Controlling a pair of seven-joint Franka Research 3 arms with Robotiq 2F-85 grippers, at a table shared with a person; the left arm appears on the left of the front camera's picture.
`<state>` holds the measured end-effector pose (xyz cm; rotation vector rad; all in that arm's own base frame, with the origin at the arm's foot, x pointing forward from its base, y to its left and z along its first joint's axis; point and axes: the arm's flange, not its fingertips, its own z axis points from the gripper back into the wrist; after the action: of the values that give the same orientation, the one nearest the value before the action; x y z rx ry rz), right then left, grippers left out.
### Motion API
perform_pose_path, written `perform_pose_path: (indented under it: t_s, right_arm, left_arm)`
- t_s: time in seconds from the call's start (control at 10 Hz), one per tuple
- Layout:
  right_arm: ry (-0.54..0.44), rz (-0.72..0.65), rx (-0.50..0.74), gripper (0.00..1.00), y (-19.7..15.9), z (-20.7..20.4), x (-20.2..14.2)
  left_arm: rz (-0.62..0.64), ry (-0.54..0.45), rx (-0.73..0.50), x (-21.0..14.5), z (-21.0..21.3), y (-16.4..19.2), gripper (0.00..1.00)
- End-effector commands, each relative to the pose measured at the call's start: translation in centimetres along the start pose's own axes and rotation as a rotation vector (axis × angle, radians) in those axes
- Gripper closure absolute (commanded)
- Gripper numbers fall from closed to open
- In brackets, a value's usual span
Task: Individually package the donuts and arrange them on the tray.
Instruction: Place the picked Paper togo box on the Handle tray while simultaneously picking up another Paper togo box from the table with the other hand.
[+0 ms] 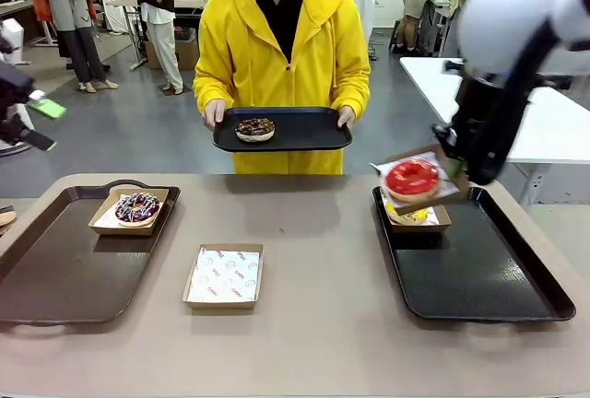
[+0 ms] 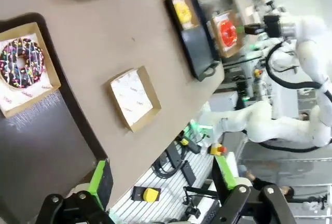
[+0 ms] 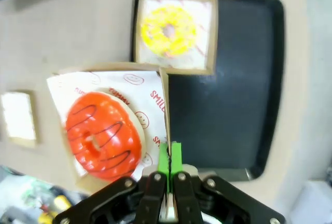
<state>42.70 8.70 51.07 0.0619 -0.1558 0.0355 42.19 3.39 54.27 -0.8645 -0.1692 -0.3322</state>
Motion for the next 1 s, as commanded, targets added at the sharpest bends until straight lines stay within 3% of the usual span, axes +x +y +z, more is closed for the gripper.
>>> perform_pose_path:
  t_s: [0.0, 0.4, 0.9]
  right_arm:
    - [0.005, -0.018, 0.018, 0.99, -2.9, -1.4, -3.9]
    - [0.037, -0.059, 0.071, 0.99, -7.5, -5.2, -5.3]
    - [0.088, -0.039, 0.094, 0.99, -8.6, -8.1, -4.5]
  left_arm:
    - [0.022, 0.071, 0.2, 1.9, -3.8, -2.2, 0.0]
    - [0.011, 0.16, 0.548, 4.0, -15.1, -5.6, 0.0]
    - [0.081, 0.052, 0.743, 3.3, -24.5, -5.1, 0.0]
